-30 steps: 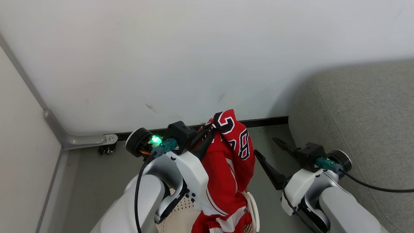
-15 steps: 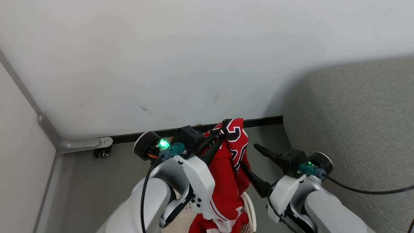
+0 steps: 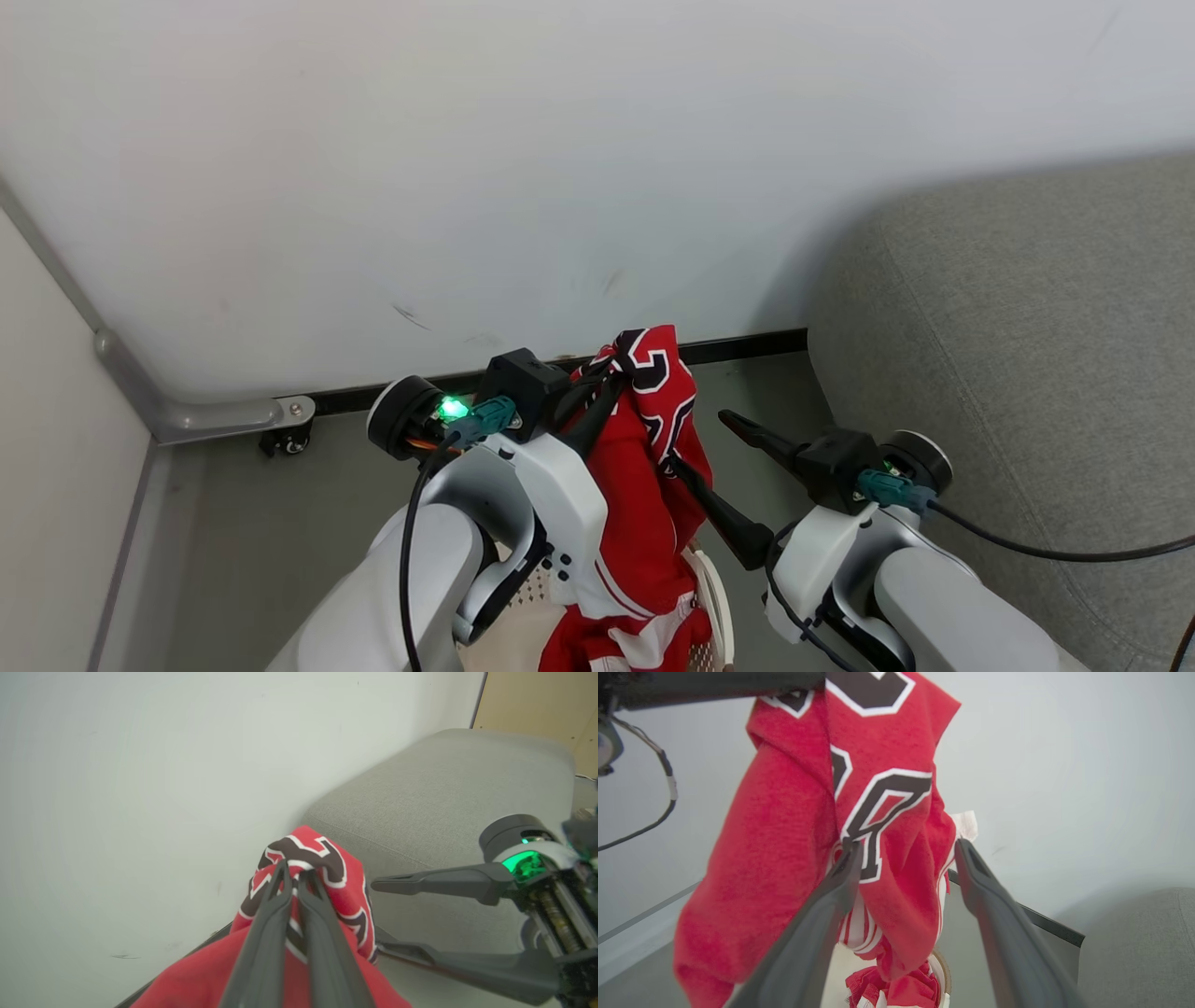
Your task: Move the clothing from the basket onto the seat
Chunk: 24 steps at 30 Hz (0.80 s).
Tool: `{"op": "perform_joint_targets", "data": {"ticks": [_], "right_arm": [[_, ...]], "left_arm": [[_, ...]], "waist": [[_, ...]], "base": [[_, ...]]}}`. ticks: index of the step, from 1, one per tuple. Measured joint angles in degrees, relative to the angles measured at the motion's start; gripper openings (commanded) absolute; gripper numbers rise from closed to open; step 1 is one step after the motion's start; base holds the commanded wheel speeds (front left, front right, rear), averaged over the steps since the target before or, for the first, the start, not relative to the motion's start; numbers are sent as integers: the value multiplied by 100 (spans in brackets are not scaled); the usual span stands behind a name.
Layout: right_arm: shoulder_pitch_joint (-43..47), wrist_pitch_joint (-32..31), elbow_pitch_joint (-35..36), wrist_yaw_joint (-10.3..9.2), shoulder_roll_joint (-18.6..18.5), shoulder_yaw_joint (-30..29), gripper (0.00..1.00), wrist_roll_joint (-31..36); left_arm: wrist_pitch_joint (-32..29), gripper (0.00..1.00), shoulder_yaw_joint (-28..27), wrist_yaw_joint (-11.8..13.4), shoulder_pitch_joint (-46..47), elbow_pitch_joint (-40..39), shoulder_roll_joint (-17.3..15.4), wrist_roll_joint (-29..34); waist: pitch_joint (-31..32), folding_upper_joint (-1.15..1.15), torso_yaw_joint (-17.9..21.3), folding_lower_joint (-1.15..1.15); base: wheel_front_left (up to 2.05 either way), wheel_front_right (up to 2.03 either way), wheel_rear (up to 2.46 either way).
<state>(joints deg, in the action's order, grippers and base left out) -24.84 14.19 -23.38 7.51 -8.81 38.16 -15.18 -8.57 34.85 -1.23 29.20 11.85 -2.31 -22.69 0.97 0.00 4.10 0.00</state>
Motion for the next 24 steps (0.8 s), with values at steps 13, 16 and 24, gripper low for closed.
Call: {"op": "perform_joint_targets", "data": {"ticks": [13, 16, 24], "right_arm": [[-68, 1, -129, 0, 18, 342, 100, -79], [-228, 1, -235, 0, 12, 383, 100, -78], [-531, 2, -453, 0, 112, 557, 35, -78]], "left_arm": [[0, 0, 255, 3, 154, -122, 2, -182], [0, 0, 369, 0, 219, -216, 5, -292], [1, 0, 582, 7, 236, -323, 2, -404]], "waist": [[-45, 0, -118, 0], [-58, 0, -154, 0], [-91, 0, -256, 0]], "base": [[0, 0, 0], [0, 0, 0], [0, 0, 0]]}}
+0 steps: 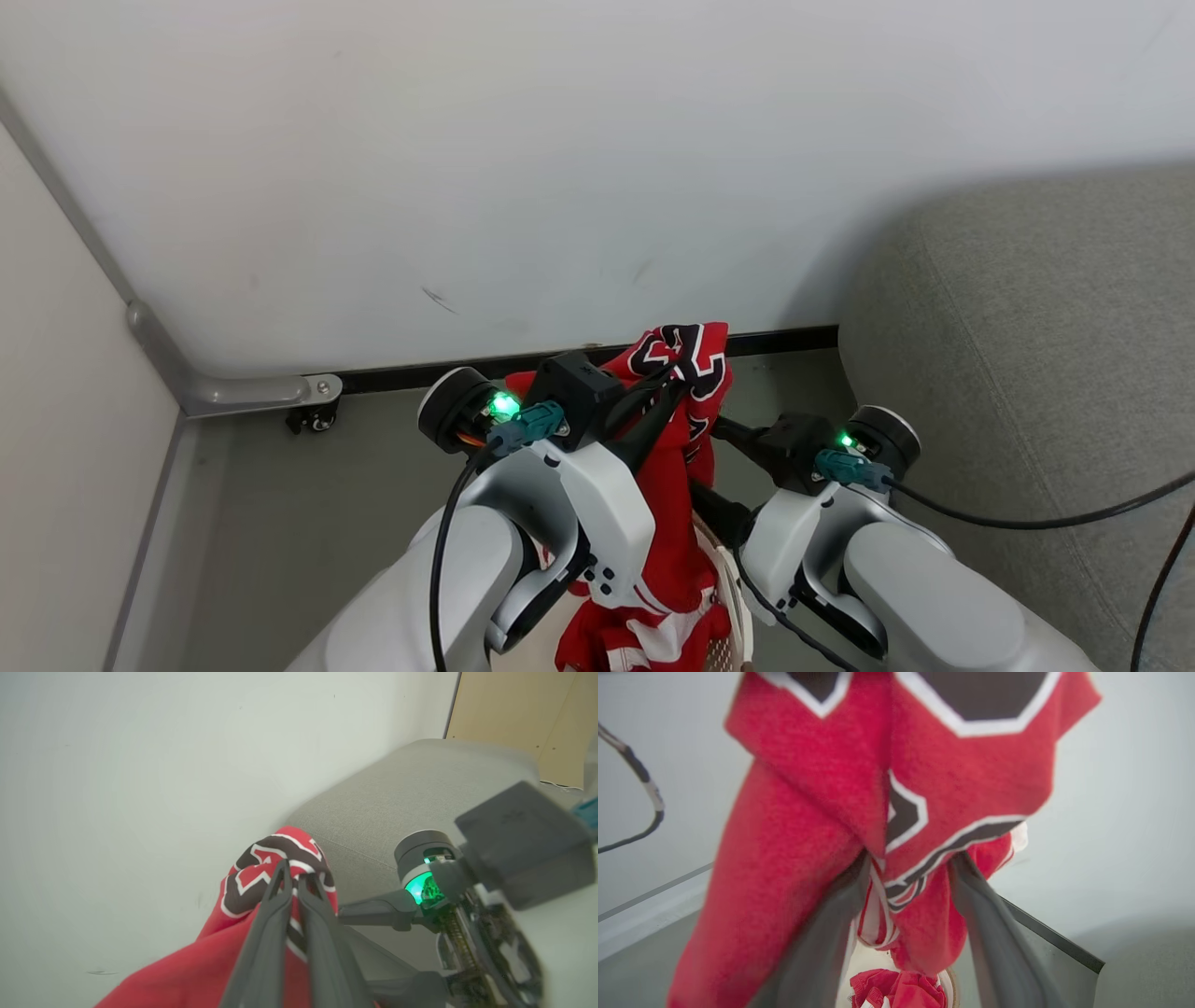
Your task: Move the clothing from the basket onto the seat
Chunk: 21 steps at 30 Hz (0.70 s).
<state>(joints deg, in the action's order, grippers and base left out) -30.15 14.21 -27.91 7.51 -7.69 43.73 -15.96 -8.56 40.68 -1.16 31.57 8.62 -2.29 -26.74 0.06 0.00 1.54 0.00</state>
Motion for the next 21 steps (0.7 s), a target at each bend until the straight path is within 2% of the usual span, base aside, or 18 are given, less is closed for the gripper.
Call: {"op": "perform_joint_targets", "data": {"ticks": [1, 2, 10, 21], "right_arm": [[-20, 0, -4, 0, 15, 27, 2, 0], [-49, 0, -3, 0, 27, 42, 0, 1], [-174, 0, 11, 0, 18, -2, 0, -10], [-162, 1, 390, 1, -244, -732, 0, -70]], "left_arm": [[0, 0, 11, 0, 1, -3, 0, 0], [0, 0, 20, 1, 2, -5, 0, -1], [63, 0, -45, 154, 5, 74, 3, -7], [247, 0, -127, 254, -2, 241, 5, -8]], "waist": [[-5, 0, -11, 0], [-10, 0, -21, 0], [-55, 0, -8, 0], [-93, 0, 149, 0]], "base": [[0, 0, 0], [0, 0, 0], [0, 0, 0], [0, 0, 0]]}}
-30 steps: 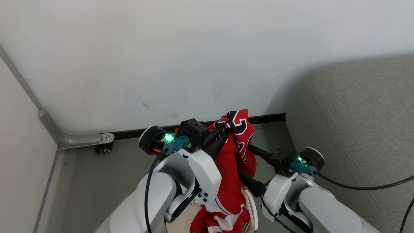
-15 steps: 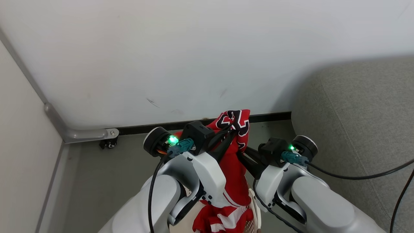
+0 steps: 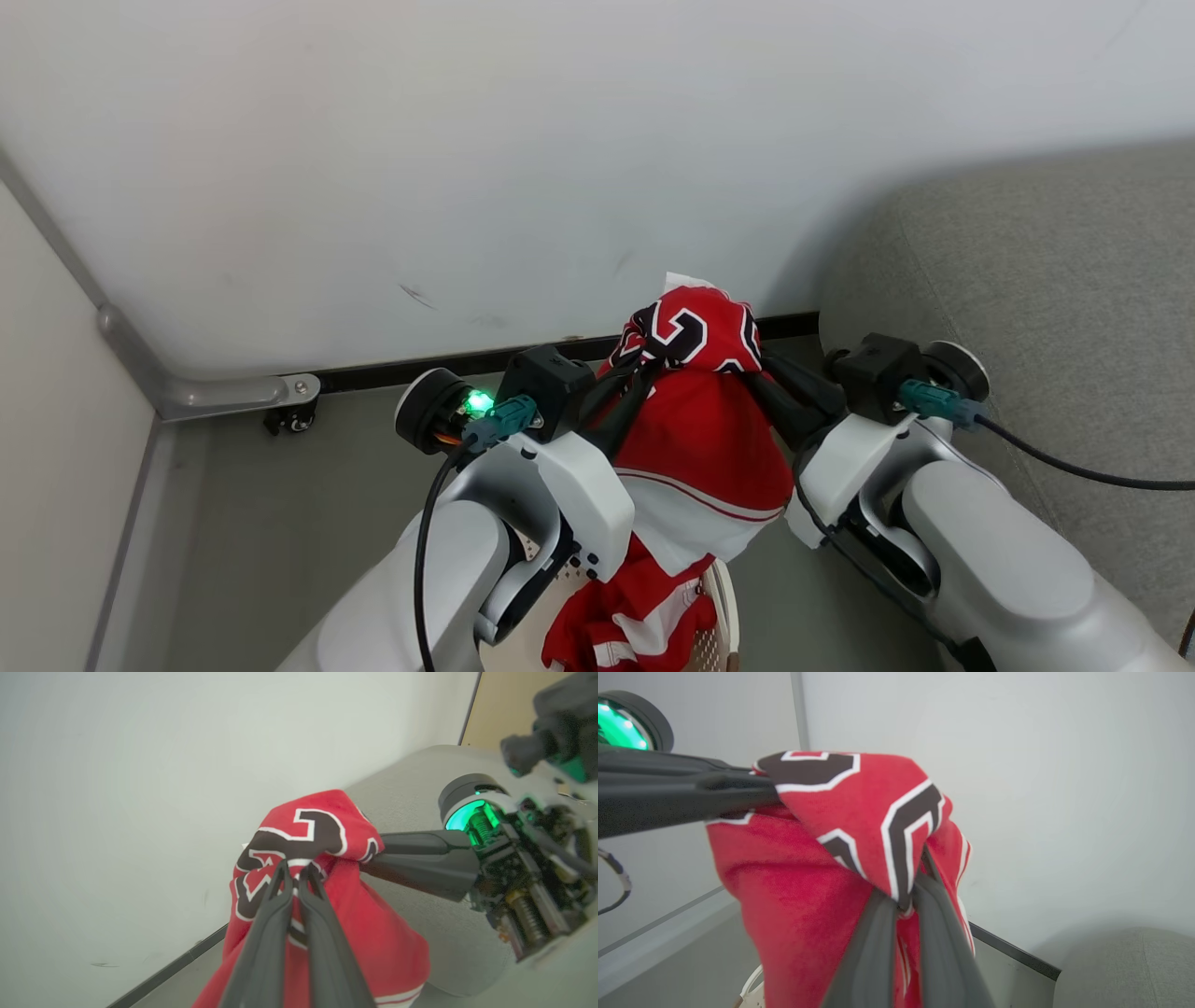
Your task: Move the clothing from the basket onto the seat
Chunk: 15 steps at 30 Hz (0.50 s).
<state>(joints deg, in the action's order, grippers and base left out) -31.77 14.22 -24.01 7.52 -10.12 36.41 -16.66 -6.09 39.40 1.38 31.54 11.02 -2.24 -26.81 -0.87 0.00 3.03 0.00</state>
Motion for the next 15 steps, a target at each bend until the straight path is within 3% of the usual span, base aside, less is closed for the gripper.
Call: {"op": "perform_joint_targets", "data": {"ticks": [2, 3, 4, 5, 6, 7, 8, 9, 15], "right_arm": [[13, 7, 110, 1, -46, -104, 0, 1], [18, 7, 165, 3, -67, -159, 0, 2], [19, 7, 215, 4, -86, -208, 0, 4], [26, 7, 268, 4, -104, -265, 0, 11], [46, 8, 326, 4, -120, -327, 0, 12], [73, 8, 375, 4, -131, -391, 0, 12], [103, 8, 414, 5, -141, -450, 0, 13], [128, 8, 459, 5, -158, -509, 0, 18], [263, 8, 683, 4, -358, -992, 0, 134]], "left_arm": [[63, 26, -2, 0, -5, 13, 1, -10], [70, 26, -2, 0, -7, 14, 7, -44], [91, 38, -1, 0, -10, 14, 13, -75], [121, 42, 1, -1, -16, 14, 15, -114], [125, 67, 3, -1, -23, 14, 15, -146], [170, 67, 4, -1, -31, 14, 15, -172], [183, 95, 9, -1, -34, 13, 22, -202], [209, 100, 18, -3, -34, 11, 30, -222], [322, 100, 47, -8, -131, 25, 10, -296]], "waist": [[-1, 0, 32, 0], [-1, 0, 47, 0], [-1, 0, 62, 0], [0, 0, 76, 0], [0, 0, 90, 0], [1, 0, 102, 0], [1, 0, 114, 0], [2, 0, 125, 0], [13, 0, 194, 0]], "base": [[0, 0, 0], [0, 0, 0], [0, 0, 0], [0, 0, 0], [0, 0, 0], [0, 0, 0], [0, 0, 0], [0, 0, 0], [0, 0, 0]]}}
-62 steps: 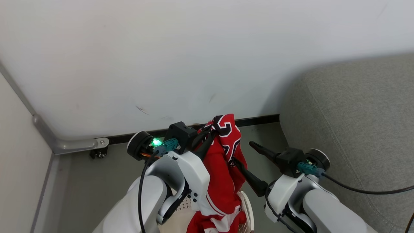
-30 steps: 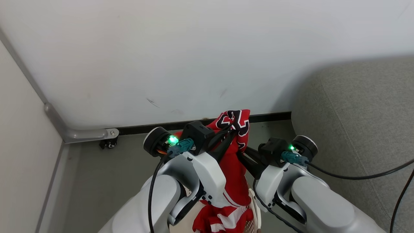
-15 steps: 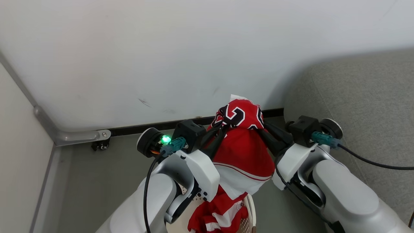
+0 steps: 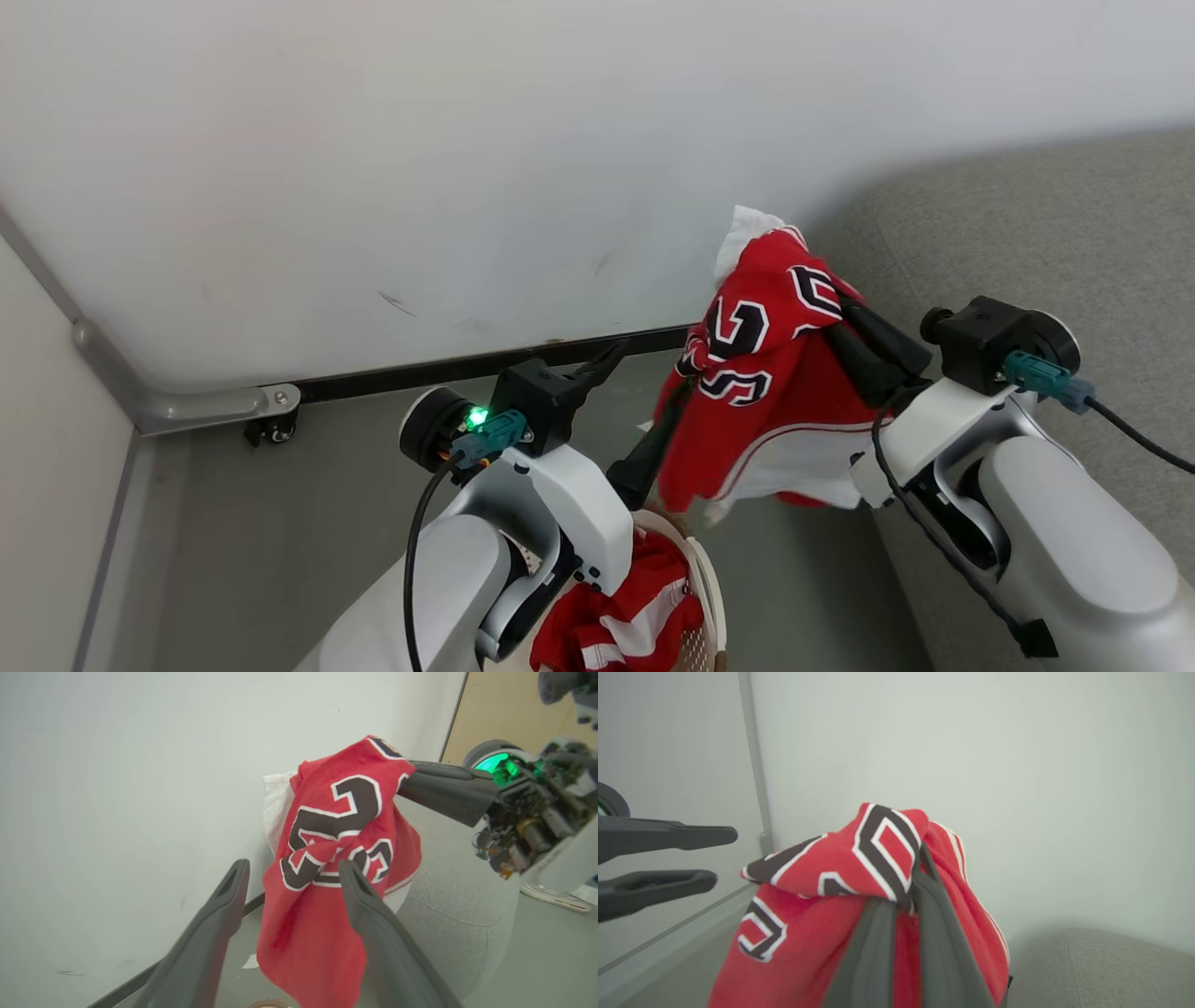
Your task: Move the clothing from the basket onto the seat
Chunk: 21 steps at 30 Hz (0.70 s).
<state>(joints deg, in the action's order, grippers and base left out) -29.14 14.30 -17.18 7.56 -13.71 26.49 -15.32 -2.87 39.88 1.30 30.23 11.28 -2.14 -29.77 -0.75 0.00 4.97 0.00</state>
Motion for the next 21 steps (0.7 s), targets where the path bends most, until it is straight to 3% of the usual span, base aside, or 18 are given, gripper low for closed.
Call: {"op": "perform_joint_targets", "data": {"ticks": [21], "right_arm": [[918, 0, 282, 0, -453, -1062, 0, 192]], "left_arm": [[365, 100, 265, -186, -270, 92, -7, -41]], "waist": [[97, 0, 356, 0]], "base": [[0, 0, 0]]}}
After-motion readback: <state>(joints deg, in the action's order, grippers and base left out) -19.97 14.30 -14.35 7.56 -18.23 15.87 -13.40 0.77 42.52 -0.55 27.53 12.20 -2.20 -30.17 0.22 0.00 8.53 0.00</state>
